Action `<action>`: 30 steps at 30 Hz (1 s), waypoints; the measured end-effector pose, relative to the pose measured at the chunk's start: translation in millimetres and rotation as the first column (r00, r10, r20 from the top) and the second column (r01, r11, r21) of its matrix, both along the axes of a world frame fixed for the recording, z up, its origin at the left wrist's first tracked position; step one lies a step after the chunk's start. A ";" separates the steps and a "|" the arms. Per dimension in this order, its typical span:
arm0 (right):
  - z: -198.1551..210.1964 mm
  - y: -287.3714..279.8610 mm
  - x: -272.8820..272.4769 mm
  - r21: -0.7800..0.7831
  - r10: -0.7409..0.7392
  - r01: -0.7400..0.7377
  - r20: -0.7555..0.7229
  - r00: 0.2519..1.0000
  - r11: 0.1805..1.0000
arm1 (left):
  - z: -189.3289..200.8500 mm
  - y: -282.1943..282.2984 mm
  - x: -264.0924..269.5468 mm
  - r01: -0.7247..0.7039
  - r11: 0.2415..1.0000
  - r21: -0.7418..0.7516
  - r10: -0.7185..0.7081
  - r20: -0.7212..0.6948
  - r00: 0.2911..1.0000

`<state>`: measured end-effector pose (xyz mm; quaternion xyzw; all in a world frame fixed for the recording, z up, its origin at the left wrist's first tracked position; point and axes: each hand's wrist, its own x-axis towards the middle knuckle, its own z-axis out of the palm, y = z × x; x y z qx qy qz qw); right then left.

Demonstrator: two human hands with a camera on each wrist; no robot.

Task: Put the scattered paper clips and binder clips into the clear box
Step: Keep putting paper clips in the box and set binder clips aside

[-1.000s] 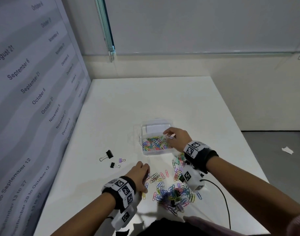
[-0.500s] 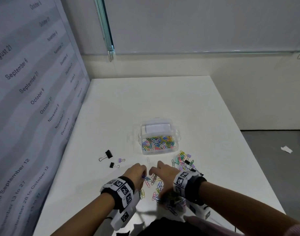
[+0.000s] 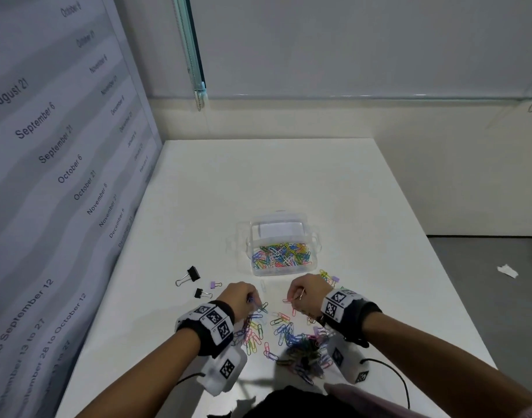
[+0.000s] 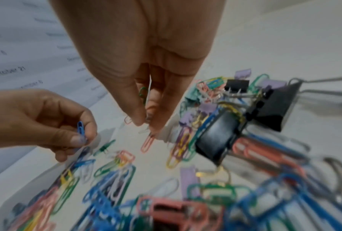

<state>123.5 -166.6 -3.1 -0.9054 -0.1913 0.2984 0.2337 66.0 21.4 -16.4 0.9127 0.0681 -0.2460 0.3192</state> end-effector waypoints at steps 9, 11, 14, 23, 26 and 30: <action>32.8 1.4 42.7 0.185 -0.176 0.152 0.116 0.978 0.971 | 33.0 -9.7 60.5 -0.248 0.930 -0.270 0.284 0.103 0.953; 36.5 3.6 48.3 0.218 -0.206 0.169 0.156 0.966 0.961 | 35.3 -11.6 68.9 -0.280 0.904 -0.324 0.328 0.104 0.939; 32.8 2.8 46.9 0.202 -0.178 0.140 0.183 0.967 0.969 | 35.0 -13.8 71.3 -0.261 0.901 -0.345 0.296 0.049 0.954; -12.5 2.3 1.5 -0.142 0.155 -0.145 0.063 0.986 0.979 | 23.3 -3.6 38.4 -0.173 0.912 -0.372 0.220 0.087 0.972; -19.6 7.0 -12.7 -0.104 0.191 -0.187 0.035 0.981 0.977 | 24.0 -4.6 30.2 -0.134 0.950 -0.281 0.176 0.131 0.976; -17.4 5.1 -18.8 -0.004 0.195 -0.195 0.033 0.980 0.981 | 22.0 -11.2 16.0 0.001 0.994 -0.114 0.009 0.080 0.997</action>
